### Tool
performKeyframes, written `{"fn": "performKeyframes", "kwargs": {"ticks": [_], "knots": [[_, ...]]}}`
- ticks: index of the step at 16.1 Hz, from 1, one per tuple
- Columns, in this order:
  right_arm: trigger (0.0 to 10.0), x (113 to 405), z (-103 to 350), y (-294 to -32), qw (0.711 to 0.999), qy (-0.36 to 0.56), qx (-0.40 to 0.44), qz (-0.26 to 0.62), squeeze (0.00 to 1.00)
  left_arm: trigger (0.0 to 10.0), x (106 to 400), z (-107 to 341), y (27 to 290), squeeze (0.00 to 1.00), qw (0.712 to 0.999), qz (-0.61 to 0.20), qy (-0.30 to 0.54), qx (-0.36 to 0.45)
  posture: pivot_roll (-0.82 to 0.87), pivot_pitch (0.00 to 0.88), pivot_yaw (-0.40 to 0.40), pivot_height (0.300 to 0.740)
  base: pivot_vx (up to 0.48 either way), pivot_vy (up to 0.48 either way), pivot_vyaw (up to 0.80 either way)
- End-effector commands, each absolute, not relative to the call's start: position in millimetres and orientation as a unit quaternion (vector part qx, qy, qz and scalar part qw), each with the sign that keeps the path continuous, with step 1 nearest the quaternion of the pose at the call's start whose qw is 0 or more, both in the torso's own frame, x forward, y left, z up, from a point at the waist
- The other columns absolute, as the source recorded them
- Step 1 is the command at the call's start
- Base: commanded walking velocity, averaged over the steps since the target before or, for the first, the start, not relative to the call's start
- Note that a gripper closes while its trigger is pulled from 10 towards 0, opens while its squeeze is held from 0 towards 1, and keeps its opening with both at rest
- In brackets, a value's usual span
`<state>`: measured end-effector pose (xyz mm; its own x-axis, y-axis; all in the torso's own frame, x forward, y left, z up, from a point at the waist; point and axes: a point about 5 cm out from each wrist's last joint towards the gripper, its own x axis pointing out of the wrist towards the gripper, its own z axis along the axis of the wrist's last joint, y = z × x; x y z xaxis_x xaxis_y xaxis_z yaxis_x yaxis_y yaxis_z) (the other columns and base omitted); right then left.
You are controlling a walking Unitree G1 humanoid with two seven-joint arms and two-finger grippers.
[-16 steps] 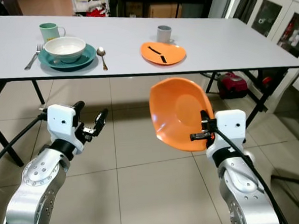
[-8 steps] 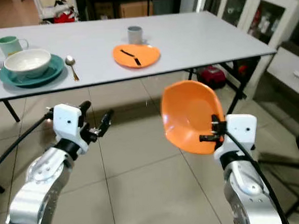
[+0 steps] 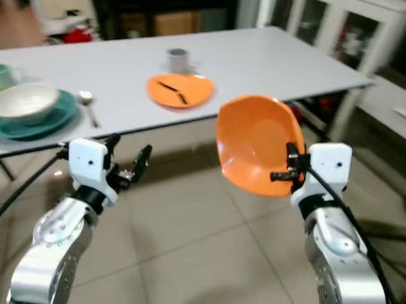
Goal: Setting the table
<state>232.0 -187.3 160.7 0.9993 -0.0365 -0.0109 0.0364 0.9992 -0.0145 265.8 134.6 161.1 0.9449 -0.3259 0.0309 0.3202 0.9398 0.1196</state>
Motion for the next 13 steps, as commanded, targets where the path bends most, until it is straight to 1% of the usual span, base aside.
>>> {"fn": "performKeyframes", "kwargs": {"ticks": [1,4,13], "knots": [[10.0,234.8,171.6,-182.0,1.0,-0.025,-0.012,-0.004,0.0,10.0,267.9,162.2,138.0,0.0,0.986,-0.157,-0.025,0.059,-0.16,0.0,-0.077,0.74,0.364,0.0,0.0],[10.0,236.3,173.6,-183.1,0.999,-0.032,-0.033,-0.007,0.0,10.0,269.3,162.7,137.4,0.0,0.986,-0.157,-0.026,0.058,-0.17,0.0,-0.075,0.74,0.361,0.0,0.0],[10.0,236.5,173.1,-180.4,1.0,-0.028,-0.01,0.003,0.0,10.0,272.4,164.6,138.1,0.0,0.985,-0.158,-0.029,0.06,-0.17,0.0,-0.071,0.74,0.362,0.0,0.0]]}}
